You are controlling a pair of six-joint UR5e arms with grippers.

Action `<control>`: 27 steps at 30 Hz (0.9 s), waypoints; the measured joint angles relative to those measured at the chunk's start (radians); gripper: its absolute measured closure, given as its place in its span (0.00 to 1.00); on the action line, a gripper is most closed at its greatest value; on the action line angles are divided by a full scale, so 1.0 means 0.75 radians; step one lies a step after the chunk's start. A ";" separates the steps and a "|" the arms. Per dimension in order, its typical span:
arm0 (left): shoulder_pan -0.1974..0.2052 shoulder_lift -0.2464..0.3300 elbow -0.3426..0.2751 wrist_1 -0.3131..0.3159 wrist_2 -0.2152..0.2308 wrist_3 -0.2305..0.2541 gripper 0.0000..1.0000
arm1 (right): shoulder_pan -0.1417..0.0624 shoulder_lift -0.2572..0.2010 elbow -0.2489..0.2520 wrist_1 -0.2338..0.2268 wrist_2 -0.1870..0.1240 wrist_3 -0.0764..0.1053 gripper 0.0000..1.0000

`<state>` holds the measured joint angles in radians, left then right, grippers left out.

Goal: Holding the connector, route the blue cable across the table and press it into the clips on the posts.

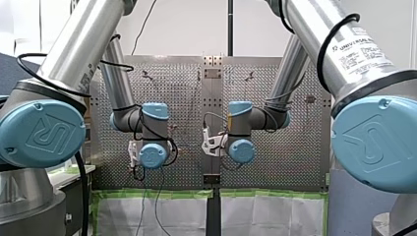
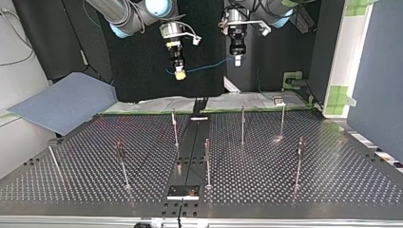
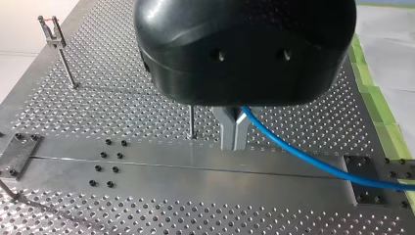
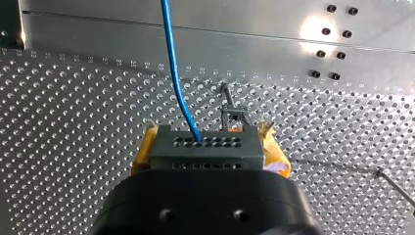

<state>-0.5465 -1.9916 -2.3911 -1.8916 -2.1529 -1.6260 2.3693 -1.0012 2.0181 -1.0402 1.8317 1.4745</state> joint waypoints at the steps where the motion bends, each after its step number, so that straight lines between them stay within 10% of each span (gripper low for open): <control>1: 0.000 0.000 0.000 0.000 0.000 0.000 1.00 | 0.000 0.000 0.000 0.000 0.000 0.000 1.00; 27: 0.000 -0.067 0.004 -0.014 0.006 0.004 1.00 | 0.000 -0.002 -0.002 0.002 0.000 0.000 1.00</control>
<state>-0.5465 -2.0420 -2.3880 -1.9023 -2.1483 -1.6229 2.3693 -1.0027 2.0166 -1.0387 1.8317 1.4745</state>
